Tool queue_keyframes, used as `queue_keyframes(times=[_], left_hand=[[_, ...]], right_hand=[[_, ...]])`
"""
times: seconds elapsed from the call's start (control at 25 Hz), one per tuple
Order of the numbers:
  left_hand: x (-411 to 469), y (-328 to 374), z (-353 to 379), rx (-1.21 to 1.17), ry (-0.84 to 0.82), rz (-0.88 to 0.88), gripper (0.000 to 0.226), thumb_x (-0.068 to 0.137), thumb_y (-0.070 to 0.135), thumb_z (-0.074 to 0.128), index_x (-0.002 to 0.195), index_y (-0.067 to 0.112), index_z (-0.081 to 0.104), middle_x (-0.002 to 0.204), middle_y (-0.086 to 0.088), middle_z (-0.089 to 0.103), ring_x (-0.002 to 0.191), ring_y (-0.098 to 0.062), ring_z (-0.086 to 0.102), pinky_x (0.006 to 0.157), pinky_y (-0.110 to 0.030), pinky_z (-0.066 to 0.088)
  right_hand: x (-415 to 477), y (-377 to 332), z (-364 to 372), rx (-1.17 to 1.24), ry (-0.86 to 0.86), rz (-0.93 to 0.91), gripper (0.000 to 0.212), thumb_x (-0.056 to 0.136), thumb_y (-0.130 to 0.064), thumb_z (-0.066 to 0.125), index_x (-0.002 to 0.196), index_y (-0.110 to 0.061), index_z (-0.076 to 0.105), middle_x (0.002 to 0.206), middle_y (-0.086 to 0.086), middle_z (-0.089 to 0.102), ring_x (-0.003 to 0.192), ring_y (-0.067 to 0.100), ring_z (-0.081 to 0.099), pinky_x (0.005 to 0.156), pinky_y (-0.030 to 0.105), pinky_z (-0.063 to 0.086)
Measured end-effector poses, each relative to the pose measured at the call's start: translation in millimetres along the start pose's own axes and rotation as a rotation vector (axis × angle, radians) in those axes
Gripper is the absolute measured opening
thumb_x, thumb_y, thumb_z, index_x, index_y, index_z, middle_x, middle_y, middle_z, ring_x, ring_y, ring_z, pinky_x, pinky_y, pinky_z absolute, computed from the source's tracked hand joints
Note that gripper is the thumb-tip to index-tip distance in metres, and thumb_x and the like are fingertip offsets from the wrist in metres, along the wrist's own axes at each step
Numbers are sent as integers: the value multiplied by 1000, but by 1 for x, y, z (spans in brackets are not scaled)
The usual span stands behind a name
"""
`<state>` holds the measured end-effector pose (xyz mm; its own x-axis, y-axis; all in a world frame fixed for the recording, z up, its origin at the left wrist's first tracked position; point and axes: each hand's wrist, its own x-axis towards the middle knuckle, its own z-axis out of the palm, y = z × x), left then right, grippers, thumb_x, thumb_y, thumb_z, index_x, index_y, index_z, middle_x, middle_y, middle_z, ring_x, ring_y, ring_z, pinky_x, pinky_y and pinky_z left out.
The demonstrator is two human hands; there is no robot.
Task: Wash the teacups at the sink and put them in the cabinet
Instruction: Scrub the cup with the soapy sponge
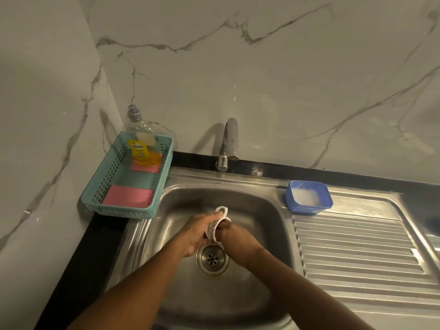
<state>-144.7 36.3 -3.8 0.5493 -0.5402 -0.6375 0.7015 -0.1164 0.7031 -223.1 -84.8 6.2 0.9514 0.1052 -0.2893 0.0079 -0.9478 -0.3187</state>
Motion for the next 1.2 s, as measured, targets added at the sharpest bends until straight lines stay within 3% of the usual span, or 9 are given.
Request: queue_keyframes(times=[0.12,0.28,0.4,0.52,0.64,0.76,0.88,1.0,1.2], left_hand=[[4,-7,13,-129,60,24,40,86,37,77,109,4,76,101,-19,75,85,-26,70,72,-36,55],[9,-3,15,-254,46,70,30,84,32,77,99,6,78,87,-15,72,72,-20,67,65,-31,50],[6,8,20,-153,169,5,19,82,25,78,88,7,75,72,-9,69,56,-18,64,51,-26,50],[-2,11,20,66,246,-96,27,88,33,75,93,7,73,76,-9,71,57,-19,66,44,-25,54],[2,16,9,-7,141,-71,43,93,50,62,95,8,74,77,-8,71,64,-18,67,61,-30,55],[0,13,3,-171,15,97,32,88,42,68,94,12,77,81,-8,71,73,-20,65,72,-34,49],[-7,11,14,-298,13,39,17,81,25,70,78,8,71,70,-9,67,63,-20,65,62,-31,50],[-10,6,17,19,136,-147,20,87,19,57,71,11,65,58,-5,60,46,-18,58,50,-26,51],[-12,10,16,-229,-42,17,45,95,36,57,111,-3,71,93,-16,67,81,-22,63,84,-40,49]], right_hand=[[2,-6,0,282,259,202,23,88,0,59,103,-7,74,100,6,71,83,16,67,76,31,51],[6,-32,12,1320,499,487,18,78,-2,56,78,-6,73,77,18,71,68,16,62,67,38,51],[0,-28,14,610,513,158,17,80,4,59,83,-6,73,80,7,70,70,13,61,64,19,44],[3,-10,-2,-127,115,-59,28,87,1,60,112,-4,70,113,13,69,100,29,67,79,33,53],[0,-13,-13,449,308,239,18,88,1,61,100,-3,74,93,7,74,81,8,68,72,17,51],[-1,-29,-10,1526,363,362,23,87,7,54,93,2,75,88,23,72,79,23,67,77,36,53],[-5,-29,11,938,527,269,24,86,0,52,92,-6,75,89,12,73,79,16,66,70,32,51],[-12,-4,17,69,154,-52,33,88,-13,58,119,-13,71,122,8,69,108,23,67,87,32,54],[-15,-13,-14,1198,454,257,23,90,6,60,103,-2,77,95,8,78,88,9,73,79,24,57]])
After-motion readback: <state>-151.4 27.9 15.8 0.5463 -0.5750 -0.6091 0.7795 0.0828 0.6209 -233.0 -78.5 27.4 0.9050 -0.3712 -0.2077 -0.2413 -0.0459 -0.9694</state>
